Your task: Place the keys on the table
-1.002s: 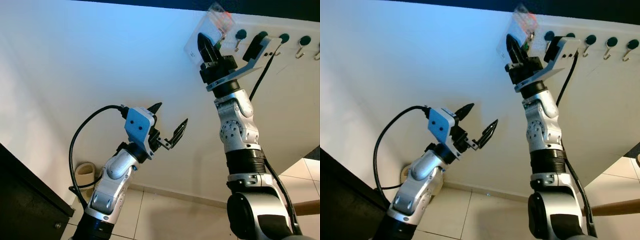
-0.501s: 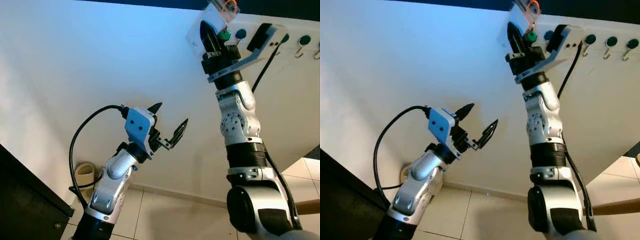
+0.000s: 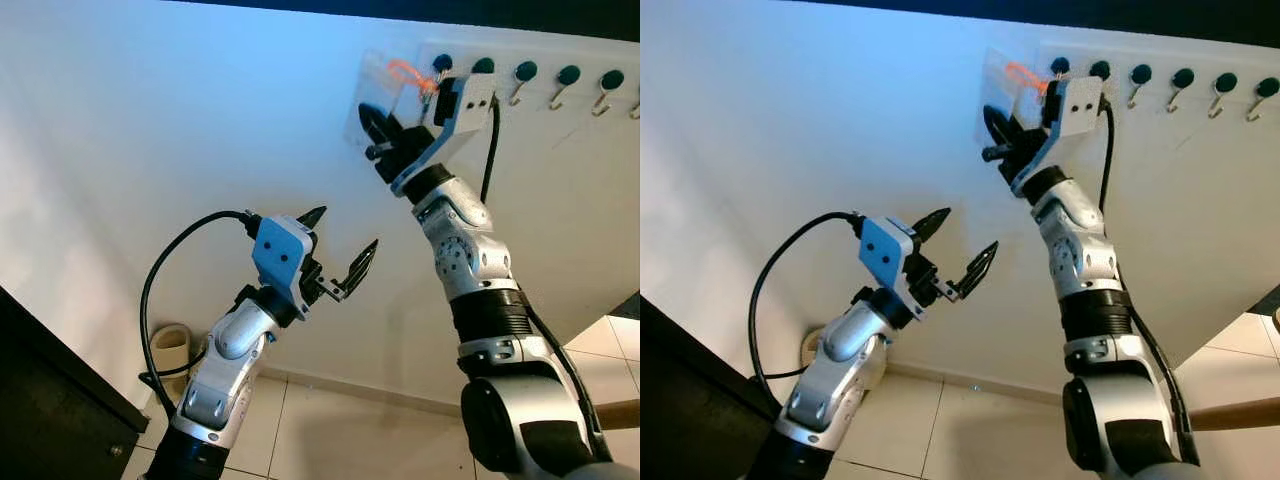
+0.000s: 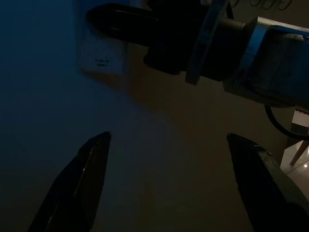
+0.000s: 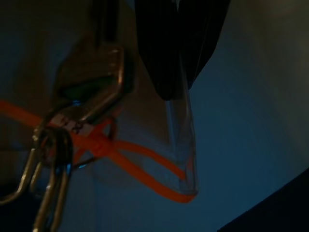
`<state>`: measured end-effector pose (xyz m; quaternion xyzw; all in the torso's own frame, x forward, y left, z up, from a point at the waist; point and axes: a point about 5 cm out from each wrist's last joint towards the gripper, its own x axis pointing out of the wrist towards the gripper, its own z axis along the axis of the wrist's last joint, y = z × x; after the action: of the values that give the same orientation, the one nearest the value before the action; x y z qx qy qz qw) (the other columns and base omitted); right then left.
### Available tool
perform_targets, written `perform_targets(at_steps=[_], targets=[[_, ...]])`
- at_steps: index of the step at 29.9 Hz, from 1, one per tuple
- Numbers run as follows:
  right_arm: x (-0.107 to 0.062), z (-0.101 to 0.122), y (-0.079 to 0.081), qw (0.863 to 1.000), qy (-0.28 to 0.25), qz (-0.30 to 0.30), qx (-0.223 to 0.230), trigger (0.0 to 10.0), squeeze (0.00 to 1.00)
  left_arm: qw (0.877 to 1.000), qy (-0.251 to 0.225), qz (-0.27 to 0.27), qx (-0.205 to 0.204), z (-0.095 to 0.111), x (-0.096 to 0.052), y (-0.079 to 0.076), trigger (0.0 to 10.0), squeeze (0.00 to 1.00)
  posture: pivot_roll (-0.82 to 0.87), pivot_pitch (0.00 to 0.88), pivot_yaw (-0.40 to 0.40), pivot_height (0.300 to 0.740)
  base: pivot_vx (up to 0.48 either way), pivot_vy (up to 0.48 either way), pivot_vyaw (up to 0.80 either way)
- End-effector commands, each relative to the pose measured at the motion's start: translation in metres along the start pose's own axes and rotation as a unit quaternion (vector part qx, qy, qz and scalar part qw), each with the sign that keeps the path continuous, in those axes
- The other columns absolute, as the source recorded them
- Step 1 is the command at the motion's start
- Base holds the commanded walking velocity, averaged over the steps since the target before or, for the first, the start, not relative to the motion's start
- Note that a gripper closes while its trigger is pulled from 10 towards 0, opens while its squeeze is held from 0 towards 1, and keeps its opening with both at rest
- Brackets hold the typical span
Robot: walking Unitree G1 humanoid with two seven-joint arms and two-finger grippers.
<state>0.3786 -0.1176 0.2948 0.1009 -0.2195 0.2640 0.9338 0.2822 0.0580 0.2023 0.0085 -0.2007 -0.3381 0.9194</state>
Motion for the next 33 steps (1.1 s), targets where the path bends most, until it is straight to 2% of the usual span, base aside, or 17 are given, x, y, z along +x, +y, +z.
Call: perform_targets(at_steps=[1,2,4,7,9,10,11,12,14,16,18,21,23,26,27,28,33], targets=[[-0.005,0.002,-0.004,1.000,-0.004,-0.010,-0.005,10.0,0.00,1.000,0.007,-0.003,-0.005,-0.004,-0.001,-0.003,10.0,0.00,0.04,0.139,-0.015,0.740,0.000,0.000,0.00],[-0.007,0.002,-0.004,1.000,-0.005,-0.005,-0.013,10.0,0.00,1.000,0.006,-0.003,-0.005,-0.003,-0.001,-0.003,10.0,0.00,0.04,0.139,-0.015,0.740,0.000,0.000,0.00],[-0.011,0.019,-0.005,0.997,-0.077,-0.022,0.016,10.0,0.00,1.000,0.006,-0.002,-0.004,-0.003,-0.002,-0.003,10.0,0.00,0.04,0.139,-0.018,0.740,0.000,0.000,0.00],[-0.013,0.025,-0.005,0.994,-0.100,-0.027,0.032,10.0,0.00,1.000,0.005,-0.002,-0.004,-0.003,-0.002,-0.003,10.0,0.00,0.04,0.135,-0.014,0.740,0.000,0.000,0.00],[-0.017,0.053,-0.008,0.982,-0.182,-0.036,0.023,10.0,0.00,1.000,0.005,-0.003,-0.004,-0.003,-0.002,-0.003,10.0,0.00,0.04,0.131,-0.011,0.740,0.000,0.000,0.00],[-0.018,0.061,-0.009,0.979,-0.201,-0.040,0.020,10.0,0.00,1.000,0.005,-0.003,-0.005,-0.003,-0.003,-0.003,10.0,0.00,0.04,0.130,-0.011,0.740,0.000,0.000,0.00],[-0.018,0.061,-0.009,0.979,-0.201,-0.040,0.020,10.0,0.00,1.000,0.005,-0.003,-0.005,-0.003,-0.003,-0.003,10.0,0.00,0.04,0.130,-0.011,0.740,0.000,0.000,0.00],[-0.017,0.050,-0.011,0.989,-0.144,-0.039,-0.004,10.0,0.00,1.000,0.004,-0.006,-0.006,-0.003,-0.002,-0.004,10.0,0.00,0.03,0.125,-0.006,0.740,0.000,0.000,0.00],[-0.017,0.045,-0.012,0.992,-0.119,-0.040,-0.024,10.0,0.00,1.000,0.004,-0.007,-0.006,-0.003,-0.002,-0.004,10.0,0.00,0.03,0.125,-0.006,0.740,0.000,0.000,0.00],[-0.020,0.048,-0.011,0.988,-0.144,-0.043,-0.019,10.0,0.00,1.000,0.003,-0.008,-0.007,-0.003,-0.001,-0.005,10.0,0.00,0.04,0.124,-0.007,0.740,0.000,0.000,0.00],[-0.024,0.058,-0.012,0.980,-0.193,-0.054,0.013,10.0,0.00,1.000,0.002,-0.010,-0.007,-0.003,0.000,-0.006,10.0,0.00,0.03,0.120,-0.005,0.740,0.000,0.000,0.00],[-0.022,0.054,-0.011,0.984,-0.171,-0.047,-0.015,10.0,0.00,1.000,0.001,-0.012,-0.008,-0.002,0.000,-0.006,10.0,0.00,0.04,0.121,-0.005,0.740,0.000,0.000,0.00],[-0.022,0.059,-0.013,0.981,-0.188,-0.055,0.003,10.0,0.00,1.000,0.001,-0.013,-0.008,-0.002,0.000,-0.005,10.0,0.00,0.04,0.119,-0.005,0.740,0.000,0.000,0.00],[-0.019,0.061,-0.010,0.984,-0.174,-0.034,-0.016,10.0,0.00,1.000,0.000,-0.011,-0.008,-0.002,0.000,-0.005,10.0,0.00,0.03,0.121,-0.006,0.740,0.000,0.000,0.00],[-0.022,0.072,-0.002,0.975,-0.222,-0.011,-0.012,10.0,0.00,1.000,-0.001,-0.009,-0.007,-0.001,0.000,-0.005,10.0,0.00,0.04,0.124,-0.010,0.740,0.000,0.000,0.00],[-0.023,0.076,-0.001,0.971,-0.240,-0.009,-0.006,10.0,0.00,1.000,-0.002,-0.009,-0.007,-0.001,0.000,-0.005,10.0,0.00,0.04,0.124,-0.010,0.740,0.000,0.000,0.00],[-0.035,0.068,0.014,0.967,-0.248,0.030,-0.053,10.0,0.00,1.000,-0.003,0.002,-0.004,-0.001,-0.002,-0.002,10.0,0.00,0.04,0.129,-0.016,0.740,0.000,0.000,0.00]])
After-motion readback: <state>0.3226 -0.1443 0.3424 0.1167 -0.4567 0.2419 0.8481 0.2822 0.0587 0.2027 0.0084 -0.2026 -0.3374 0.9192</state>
